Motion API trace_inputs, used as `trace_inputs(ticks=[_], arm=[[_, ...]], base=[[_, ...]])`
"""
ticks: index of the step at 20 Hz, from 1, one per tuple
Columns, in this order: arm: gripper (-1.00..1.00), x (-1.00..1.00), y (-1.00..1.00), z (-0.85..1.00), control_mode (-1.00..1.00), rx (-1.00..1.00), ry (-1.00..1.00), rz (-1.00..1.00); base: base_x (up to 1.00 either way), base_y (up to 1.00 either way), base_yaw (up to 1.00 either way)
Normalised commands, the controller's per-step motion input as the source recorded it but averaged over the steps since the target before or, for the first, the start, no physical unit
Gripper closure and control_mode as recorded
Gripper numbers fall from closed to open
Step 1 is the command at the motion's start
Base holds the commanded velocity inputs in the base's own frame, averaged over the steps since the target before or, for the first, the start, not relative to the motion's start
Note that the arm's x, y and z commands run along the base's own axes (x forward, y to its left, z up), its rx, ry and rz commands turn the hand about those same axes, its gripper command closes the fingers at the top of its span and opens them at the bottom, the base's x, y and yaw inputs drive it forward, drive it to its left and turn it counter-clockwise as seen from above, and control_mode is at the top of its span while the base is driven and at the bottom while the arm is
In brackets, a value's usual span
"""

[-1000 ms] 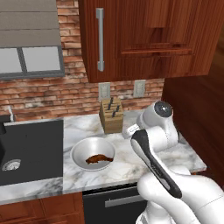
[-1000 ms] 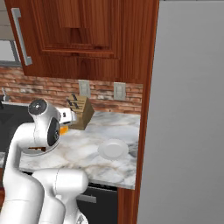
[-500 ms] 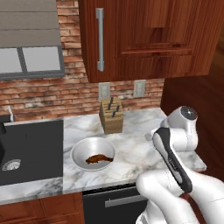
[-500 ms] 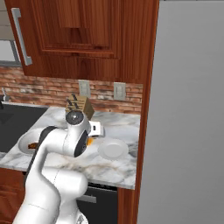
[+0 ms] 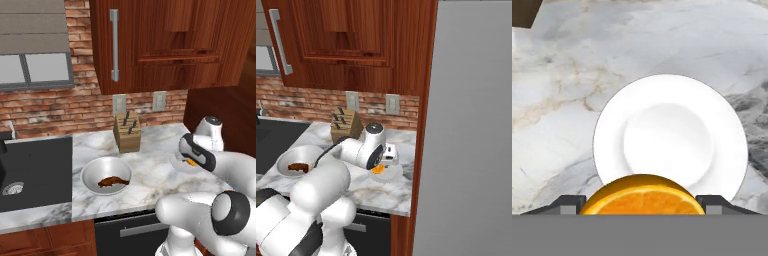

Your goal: Remove the orange from the bowl and place it on the small plate. Then place the bowl with only the chicken drumstick in the microwave, close the door, and press the start button to microwave the chicken drumstick.

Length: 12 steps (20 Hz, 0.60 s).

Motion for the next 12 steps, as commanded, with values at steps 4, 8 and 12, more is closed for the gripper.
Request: trace_inputs(ticks=[4,8,12], arm=[[1.00,0.63,-0.25,-0.17,-1.00,0.00,0.35,0.00],[1.00,0.20,-0.08,-0.42,-1.00,0.00,0.16,0.00],[1.00,0.06,0.00,-0.58,-1.00,0.00,0.05,0.00]], base=[[0.00,0.00,0.00],[0.00,0.00,0.00],[0.00,0.00,0.00]])
